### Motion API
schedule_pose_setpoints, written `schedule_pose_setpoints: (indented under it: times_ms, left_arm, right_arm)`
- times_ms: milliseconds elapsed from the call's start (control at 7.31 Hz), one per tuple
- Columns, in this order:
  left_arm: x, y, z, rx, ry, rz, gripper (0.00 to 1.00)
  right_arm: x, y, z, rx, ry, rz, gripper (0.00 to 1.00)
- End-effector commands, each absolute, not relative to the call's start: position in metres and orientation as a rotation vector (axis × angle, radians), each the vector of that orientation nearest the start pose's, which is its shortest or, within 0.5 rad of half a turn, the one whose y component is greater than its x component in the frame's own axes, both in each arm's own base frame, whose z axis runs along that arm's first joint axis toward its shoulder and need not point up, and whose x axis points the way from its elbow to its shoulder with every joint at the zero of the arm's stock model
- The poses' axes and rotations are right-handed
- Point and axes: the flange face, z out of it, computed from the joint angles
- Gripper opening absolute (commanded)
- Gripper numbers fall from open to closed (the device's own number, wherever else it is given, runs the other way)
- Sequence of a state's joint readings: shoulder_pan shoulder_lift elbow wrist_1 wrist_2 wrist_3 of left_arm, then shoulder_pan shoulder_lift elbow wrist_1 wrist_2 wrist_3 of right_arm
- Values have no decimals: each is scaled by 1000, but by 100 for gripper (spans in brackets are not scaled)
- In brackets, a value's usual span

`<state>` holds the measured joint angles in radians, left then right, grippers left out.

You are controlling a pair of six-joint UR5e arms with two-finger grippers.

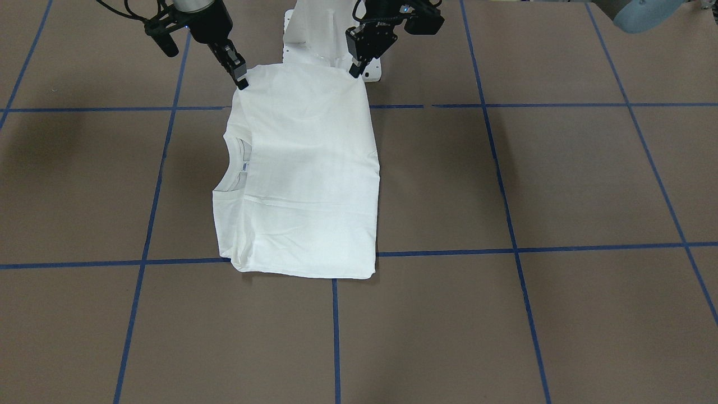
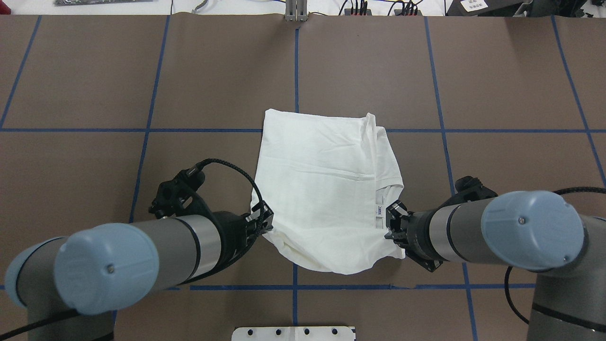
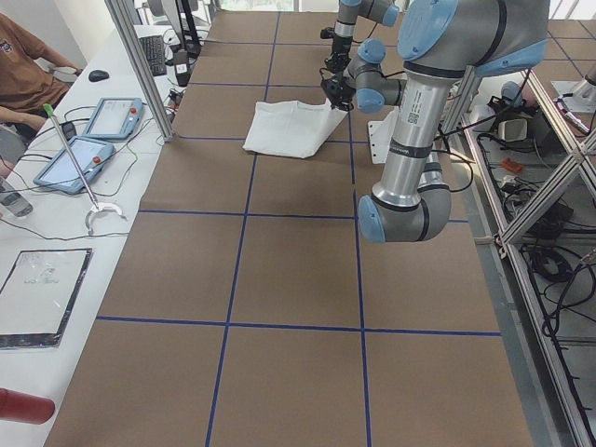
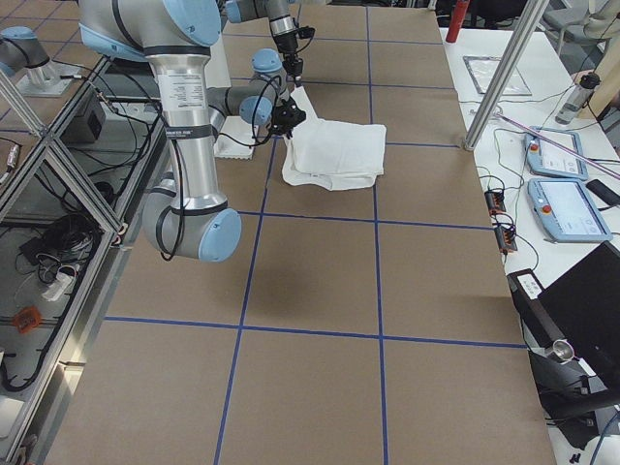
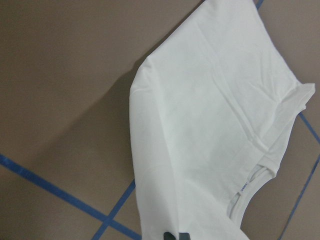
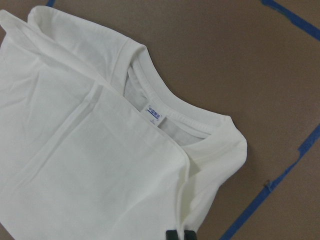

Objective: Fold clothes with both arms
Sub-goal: 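Lift the held edge with both grippers and fold it over the far edge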

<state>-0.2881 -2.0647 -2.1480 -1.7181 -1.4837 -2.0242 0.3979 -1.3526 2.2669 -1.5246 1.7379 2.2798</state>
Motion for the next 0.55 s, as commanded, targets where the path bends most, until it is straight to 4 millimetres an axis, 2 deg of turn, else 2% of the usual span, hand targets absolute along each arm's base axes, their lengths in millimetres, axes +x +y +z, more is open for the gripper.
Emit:
schedule_pose_setpoints:
  times_ms: [0,137,410]
  left_arm:
    - [477,-368,140,155,1210,-669,0]
    - [490,-395,146,186,1200,-643,0]
    - [513,-446,159,248,1203,-627,0]
  right_arm:
    - [-397,-381,245,-228,-944,923,0]
    - [-396,-421,240,-201,-935,907,0]
    - [-409,-482,261,-144,-871,874,0]
